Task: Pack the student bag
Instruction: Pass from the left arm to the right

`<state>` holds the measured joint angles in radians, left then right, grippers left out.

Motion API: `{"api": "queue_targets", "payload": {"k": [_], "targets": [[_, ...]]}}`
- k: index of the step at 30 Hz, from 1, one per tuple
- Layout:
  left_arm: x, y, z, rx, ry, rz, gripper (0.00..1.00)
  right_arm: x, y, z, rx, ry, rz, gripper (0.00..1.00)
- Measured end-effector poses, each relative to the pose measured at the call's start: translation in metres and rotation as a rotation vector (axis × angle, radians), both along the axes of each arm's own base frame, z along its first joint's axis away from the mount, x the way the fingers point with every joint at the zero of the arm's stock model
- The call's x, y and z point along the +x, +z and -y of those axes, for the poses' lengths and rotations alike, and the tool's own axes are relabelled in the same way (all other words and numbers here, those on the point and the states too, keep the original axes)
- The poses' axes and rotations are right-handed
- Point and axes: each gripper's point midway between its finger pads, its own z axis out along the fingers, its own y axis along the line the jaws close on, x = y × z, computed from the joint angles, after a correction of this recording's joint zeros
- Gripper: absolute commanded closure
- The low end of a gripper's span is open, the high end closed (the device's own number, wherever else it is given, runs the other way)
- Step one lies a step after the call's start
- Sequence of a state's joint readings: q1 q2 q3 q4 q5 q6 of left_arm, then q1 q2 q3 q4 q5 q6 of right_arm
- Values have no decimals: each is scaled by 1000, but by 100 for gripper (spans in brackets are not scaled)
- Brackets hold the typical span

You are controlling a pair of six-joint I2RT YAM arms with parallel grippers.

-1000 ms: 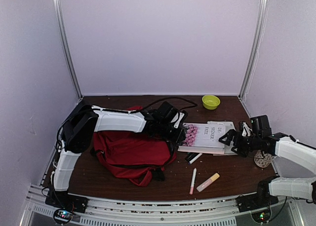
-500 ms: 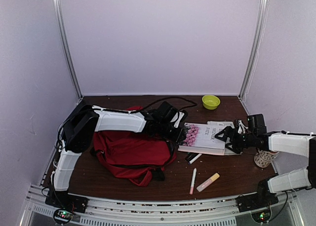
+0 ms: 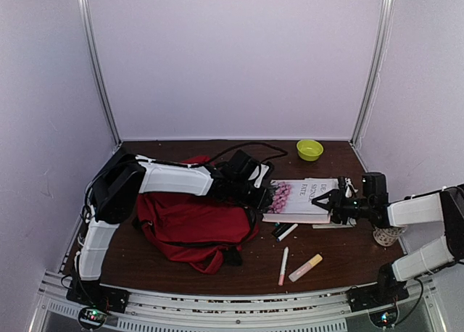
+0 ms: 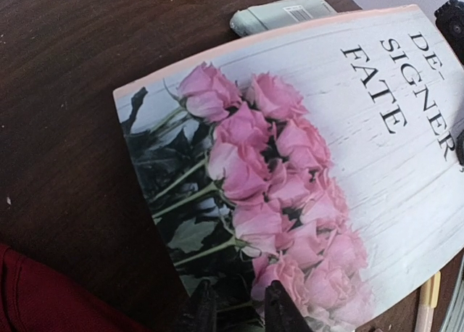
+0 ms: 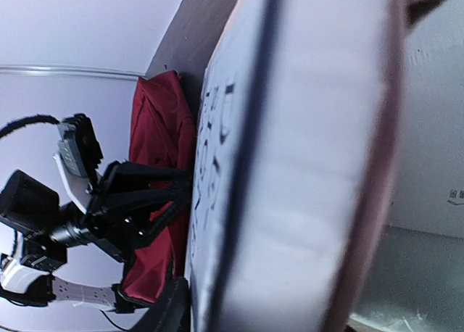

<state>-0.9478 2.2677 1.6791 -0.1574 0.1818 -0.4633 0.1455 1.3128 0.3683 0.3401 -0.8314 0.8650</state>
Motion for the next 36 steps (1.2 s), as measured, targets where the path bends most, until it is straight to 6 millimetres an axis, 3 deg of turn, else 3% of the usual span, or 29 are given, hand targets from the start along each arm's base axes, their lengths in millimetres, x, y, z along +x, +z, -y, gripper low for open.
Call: {"api": "queue_targets", "payload": {"k": [4, 14, 18, 24, 28, 31, 34, 36], "targets": [[0, 1, 1, -15, -1, 4, 75, 0, 9, -1, 19, -5, 14, 78], [-5, 11, -4, -21, -4, 0, 63, -10, 30, 0, 15, -17, 46, 100], [-8, 34, -11, -28, 1, 26, 57, -13, 46, -5, 27, 1, 91, 100], [-22, 99, -30, -54, -12, 134, 49, -13, 82, -16, 62, 41, 191, 100], [-33, 144, -52, -58, -4, 229, 44, -15, 102, -22, 72, 61, 242, 100], [-39, 164, -75, -27, 12, 291, 40, -17, 118, -25, 74, 76, 283, 100], [-46, 161, -102, 49, 22, 315, 38, -21, 132, -28, 75, 88, 322, 100], [-56, 146, -119, 112, -1, 308, 37, -24, 137, -29, 73, 96, 334, 100]]}}
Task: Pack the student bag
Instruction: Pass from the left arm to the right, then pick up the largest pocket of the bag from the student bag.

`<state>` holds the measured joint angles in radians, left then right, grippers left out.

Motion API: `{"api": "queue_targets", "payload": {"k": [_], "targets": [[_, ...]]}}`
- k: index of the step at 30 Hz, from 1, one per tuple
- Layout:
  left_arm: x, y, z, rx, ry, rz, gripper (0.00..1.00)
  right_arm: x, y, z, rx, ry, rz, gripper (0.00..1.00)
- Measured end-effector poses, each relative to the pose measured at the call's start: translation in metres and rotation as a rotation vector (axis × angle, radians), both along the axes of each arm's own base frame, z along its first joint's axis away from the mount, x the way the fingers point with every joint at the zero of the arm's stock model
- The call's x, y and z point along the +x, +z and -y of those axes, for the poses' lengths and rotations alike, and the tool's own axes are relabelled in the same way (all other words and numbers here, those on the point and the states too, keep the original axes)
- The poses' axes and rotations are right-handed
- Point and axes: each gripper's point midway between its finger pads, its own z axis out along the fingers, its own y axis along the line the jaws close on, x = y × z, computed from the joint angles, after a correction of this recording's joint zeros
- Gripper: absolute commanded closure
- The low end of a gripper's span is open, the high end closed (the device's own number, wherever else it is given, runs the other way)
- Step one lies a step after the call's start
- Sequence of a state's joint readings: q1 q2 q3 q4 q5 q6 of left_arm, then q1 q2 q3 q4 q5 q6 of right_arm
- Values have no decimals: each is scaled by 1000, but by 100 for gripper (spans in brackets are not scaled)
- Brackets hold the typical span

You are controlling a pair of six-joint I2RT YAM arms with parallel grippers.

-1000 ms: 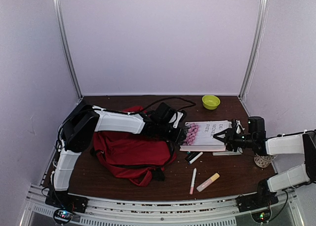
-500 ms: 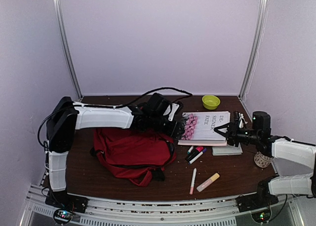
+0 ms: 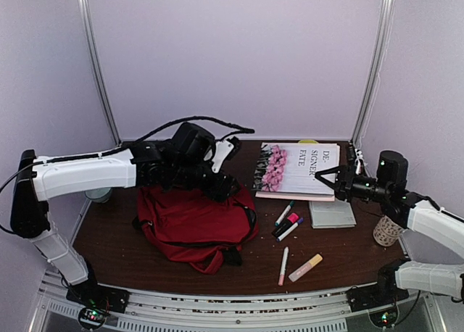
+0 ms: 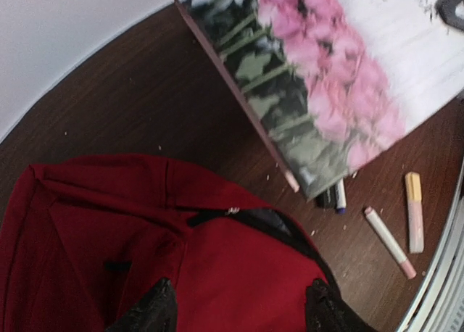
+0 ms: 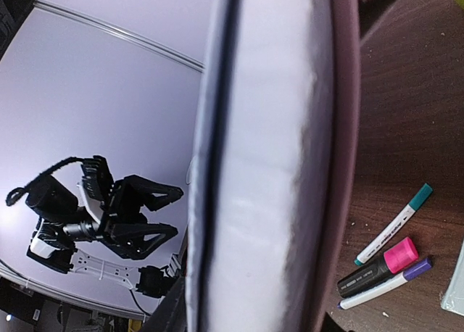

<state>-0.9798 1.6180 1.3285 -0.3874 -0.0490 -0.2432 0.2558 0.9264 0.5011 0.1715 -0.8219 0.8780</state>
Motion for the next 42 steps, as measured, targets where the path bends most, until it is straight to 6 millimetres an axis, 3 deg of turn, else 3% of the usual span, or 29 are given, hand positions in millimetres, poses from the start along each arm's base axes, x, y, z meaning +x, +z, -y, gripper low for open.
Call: {"api": "queue_targets", "payload": {"k": [3, 7, 13, 17, 25, 42], "targets": [[-19, -30, -19, 114, -52, -33, 37, -3, 1, 0, -10, 1, 7, 100], [-56, -62, -28, 250, -164, -85, 37, -6, -4, 2, -29, -7, -12, 100], [-102, -83, -35, 341, -296, -152, 37, -11, -8, 6, -55, -18, -23, 100], [-122, -83, -36, 352, -346, -162, 37, -13, -11, 7, -70, -19, -28, 100], [-131, -89, -50, 380, -353, -157, 39, -14, -16, 7, -80, -17, -45, 100], [-120, -92, -61, 419, -344, -138, 53, -15, -24, 6, -104, -8, -62, 100]]}}
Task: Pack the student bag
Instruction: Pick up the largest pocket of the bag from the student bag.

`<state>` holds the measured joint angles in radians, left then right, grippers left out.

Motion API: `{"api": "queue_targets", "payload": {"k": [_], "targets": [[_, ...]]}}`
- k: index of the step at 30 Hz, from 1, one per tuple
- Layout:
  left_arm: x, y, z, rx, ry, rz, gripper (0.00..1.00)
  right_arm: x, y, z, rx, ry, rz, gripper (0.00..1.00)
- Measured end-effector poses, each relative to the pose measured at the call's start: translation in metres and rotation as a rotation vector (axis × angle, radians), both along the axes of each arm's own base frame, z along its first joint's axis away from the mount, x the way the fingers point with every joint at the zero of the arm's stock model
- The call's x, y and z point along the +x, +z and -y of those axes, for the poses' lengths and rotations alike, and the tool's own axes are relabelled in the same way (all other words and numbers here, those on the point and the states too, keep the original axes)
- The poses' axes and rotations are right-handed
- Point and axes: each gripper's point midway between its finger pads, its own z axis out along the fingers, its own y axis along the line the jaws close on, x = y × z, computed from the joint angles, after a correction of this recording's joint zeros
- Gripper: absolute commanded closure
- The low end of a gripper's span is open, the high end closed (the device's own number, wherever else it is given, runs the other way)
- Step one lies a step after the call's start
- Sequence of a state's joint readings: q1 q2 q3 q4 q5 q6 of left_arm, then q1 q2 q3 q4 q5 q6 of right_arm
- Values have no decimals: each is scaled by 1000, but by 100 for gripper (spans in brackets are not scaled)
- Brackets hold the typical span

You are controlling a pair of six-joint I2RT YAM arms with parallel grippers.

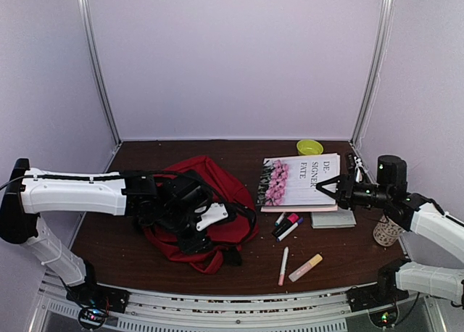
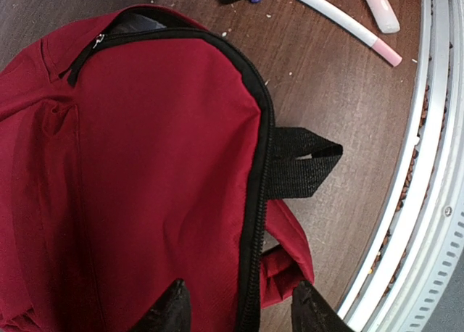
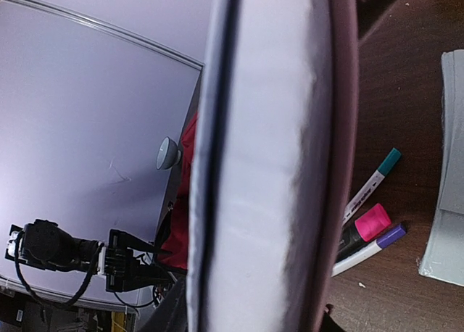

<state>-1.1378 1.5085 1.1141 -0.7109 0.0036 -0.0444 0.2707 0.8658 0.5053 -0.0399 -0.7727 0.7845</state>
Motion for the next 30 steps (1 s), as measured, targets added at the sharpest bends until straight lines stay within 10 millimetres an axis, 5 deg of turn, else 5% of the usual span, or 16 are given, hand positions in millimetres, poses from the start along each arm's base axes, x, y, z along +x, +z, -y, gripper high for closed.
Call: {"api": "queue_targets", "payload": {"k": [8, 14, 18, 26, 30], "targets": [[9, -1, -5, 19, 23, 26, 75, 0, 0, 1, -2, -4, -1, 100], [14, -4, -10, 42, 33, 35, 80, -1, -2, 1, -4, -4, -8, 100], [14, -6, -10, 48, 26, 33, 100, -1, -2, 1, -4, -4, -10, 100], [17, -1, -9, 42, 28, 47, 100, -1, -2, 1, -4, -3, -12, 100], [27, 18, -12, 11, 78, 110, 100, -5, 0, 1, -4, -2, -12, 100]]}}
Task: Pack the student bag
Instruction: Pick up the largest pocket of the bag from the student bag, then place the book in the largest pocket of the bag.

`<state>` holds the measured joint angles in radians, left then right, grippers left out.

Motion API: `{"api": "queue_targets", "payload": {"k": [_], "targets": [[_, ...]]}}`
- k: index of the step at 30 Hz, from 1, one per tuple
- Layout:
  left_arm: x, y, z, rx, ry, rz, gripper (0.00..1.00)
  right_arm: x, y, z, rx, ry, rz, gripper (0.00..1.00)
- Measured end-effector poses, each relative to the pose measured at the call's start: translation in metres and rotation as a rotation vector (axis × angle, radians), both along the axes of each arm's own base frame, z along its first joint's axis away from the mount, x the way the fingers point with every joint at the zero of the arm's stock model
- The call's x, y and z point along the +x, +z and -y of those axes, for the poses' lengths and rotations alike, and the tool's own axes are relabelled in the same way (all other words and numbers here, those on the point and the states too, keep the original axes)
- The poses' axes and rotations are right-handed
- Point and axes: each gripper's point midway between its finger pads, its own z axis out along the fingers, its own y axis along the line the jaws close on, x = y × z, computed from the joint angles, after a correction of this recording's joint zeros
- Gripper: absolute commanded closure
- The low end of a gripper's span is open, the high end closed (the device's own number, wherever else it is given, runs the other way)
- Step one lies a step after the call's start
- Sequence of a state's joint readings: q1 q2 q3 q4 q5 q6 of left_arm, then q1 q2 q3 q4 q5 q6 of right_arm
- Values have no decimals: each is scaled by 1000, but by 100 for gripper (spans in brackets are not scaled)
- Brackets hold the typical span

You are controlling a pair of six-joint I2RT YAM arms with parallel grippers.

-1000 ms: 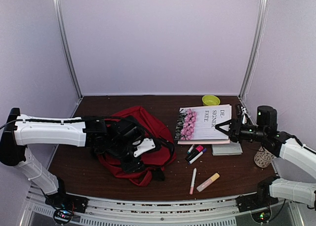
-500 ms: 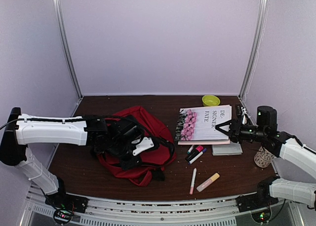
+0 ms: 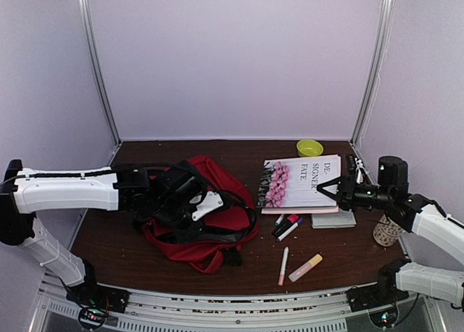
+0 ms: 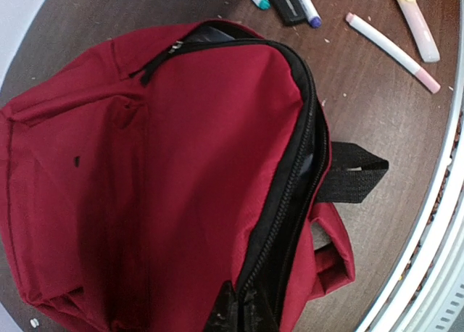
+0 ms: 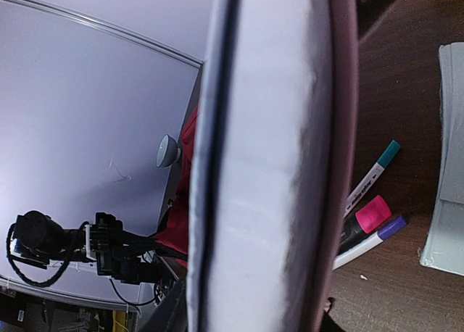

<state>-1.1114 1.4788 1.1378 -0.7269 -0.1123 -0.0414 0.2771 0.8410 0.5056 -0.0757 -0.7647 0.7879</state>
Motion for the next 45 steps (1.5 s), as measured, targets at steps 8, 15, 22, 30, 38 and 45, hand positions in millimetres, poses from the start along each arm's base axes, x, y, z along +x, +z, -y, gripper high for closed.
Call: {"api": "queue_targets", "payload": {"k": [8, 15, 22, 30, 38, 45], "targets": [[30, 42, -14, -104, 156, 119, 100, -13, 13, 0, 35, -4, -7, 100], [56, 55, -18, -191, 288, 146, 100, -30, 38, 1, 59, -1, 15, 100], [91, 63, -33, -256, 425, 151, 100, -50, 38, 0, 85, 23, -41, 100], [126, 78, -37, -319, 507, 142, 100, -69, 42, -10, 137, 81, -89, 100], [146, 96, -25, -369, 521, 141, 100, -87, 37, -36, 165, 186, -137, 100], [165, 109, -15, -404, 529, 144, 100, -87, 17, -69, 176, 236, -211, 100]]}}
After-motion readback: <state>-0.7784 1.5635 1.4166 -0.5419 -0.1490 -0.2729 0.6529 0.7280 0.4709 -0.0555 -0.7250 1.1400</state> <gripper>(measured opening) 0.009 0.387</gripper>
